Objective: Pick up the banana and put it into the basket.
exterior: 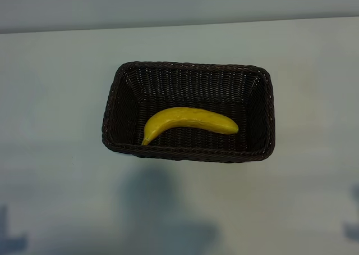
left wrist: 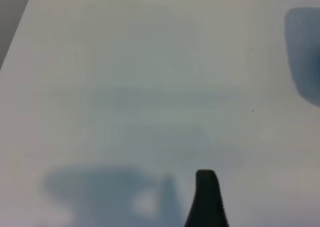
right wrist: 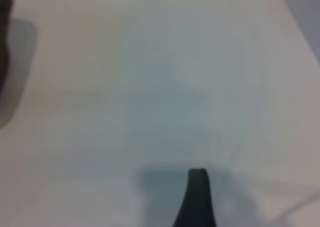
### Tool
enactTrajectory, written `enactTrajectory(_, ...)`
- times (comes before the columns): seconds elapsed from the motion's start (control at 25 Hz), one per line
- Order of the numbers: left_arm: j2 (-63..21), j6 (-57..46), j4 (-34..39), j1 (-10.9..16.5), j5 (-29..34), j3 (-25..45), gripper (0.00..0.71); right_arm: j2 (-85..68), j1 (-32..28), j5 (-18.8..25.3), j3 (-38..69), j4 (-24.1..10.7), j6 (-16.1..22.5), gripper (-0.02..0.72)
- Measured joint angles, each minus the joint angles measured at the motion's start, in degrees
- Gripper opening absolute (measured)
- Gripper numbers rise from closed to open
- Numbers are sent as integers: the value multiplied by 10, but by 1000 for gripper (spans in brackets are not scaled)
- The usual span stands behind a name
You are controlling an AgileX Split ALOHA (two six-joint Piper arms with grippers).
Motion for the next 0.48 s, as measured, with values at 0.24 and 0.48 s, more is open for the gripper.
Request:
enactTrajectory(0.24,0,0,0,0,0,0,573,0,12,0,0,0,8,605)
enactTrajectory(0.48,0,0,0,0,0,0,573,0,12,0,0,0,9,605)
